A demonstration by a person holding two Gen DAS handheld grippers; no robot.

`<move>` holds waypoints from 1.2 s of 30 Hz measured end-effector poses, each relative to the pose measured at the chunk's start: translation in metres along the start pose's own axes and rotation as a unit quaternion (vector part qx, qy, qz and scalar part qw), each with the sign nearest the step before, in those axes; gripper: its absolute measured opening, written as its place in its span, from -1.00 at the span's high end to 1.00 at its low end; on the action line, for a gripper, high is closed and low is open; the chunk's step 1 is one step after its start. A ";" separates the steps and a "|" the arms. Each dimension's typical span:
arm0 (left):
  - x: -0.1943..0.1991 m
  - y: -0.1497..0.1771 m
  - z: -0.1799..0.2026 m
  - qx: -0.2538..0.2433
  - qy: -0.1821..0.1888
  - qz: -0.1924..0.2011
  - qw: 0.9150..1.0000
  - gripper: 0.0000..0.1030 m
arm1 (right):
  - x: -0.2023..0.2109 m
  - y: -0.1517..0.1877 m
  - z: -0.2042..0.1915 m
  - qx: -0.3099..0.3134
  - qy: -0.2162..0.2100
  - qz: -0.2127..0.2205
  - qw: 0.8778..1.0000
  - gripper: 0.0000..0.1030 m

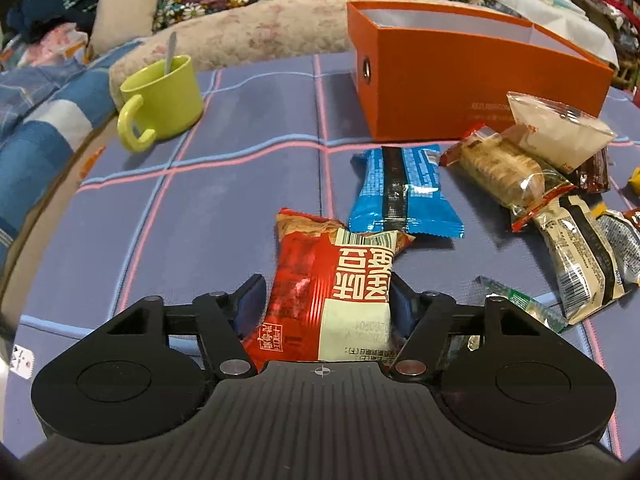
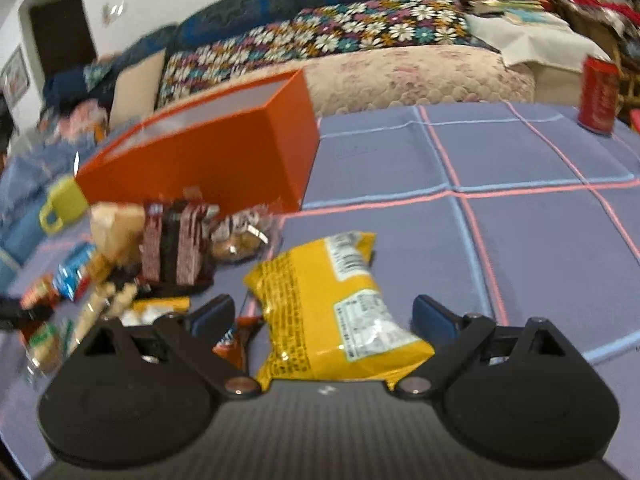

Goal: Organize snacks
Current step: 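Grip the red-and-white packet with the left tool while the right tool grips the yellow chip bag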

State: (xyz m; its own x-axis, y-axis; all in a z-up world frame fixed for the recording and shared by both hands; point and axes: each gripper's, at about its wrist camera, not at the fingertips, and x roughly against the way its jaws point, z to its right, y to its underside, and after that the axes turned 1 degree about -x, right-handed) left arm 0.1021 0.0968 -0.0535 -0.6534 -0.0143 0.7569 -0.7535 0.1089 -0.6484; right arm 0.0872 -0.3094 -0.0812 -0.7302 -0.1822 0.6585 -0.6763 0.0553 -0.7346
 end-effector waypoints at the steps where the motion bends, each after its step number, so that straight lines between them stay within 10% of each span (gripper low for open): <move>1: 0.000 0.000 0.000 0.000 -0.002 0.000 1.000 0.42 | -0.003 0.001 -0.001 0.006 0.003 -0.003 1.000 -0.83; 8: -0.002 0.000 0.002 -0.003 -0.012 -0.007 1.000 -0.10 | -0.003 0.001 0.005 -0.005 0.004 0.005 1.000 -0.82; 21: -0.003 -0.001 0.000 0.017 0.022 -0.005 1.000 0.36 | -0.004 0.005 0.009 0.013 0.053 0.010 0.998 -0.83; 25: -0.008 -0.005 0.006 0.022 0.005 -0.015 1.000 -0.11 | -0.002 0.002 0.016 -0.008 0.043 0.012 0.999 -0.83; 36: -0.020 -0.008 0.004 0.029 0.025 -0.017 0.999 -0.50 | -0.015 0.004 0.004 0.073 0.047 0.014 0.996 -0.83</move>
State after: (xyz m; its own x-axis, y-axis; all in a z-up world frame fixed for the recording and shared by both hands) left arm 0.1207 0.0928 -0.0642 -0.6244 0.0322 0.7804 -0.7787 0.0523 -0.6252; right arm 0.0956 -0.3103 -0.0944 -0.7588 -0.0887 0.6452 -0.6395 -0.0861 -0.7639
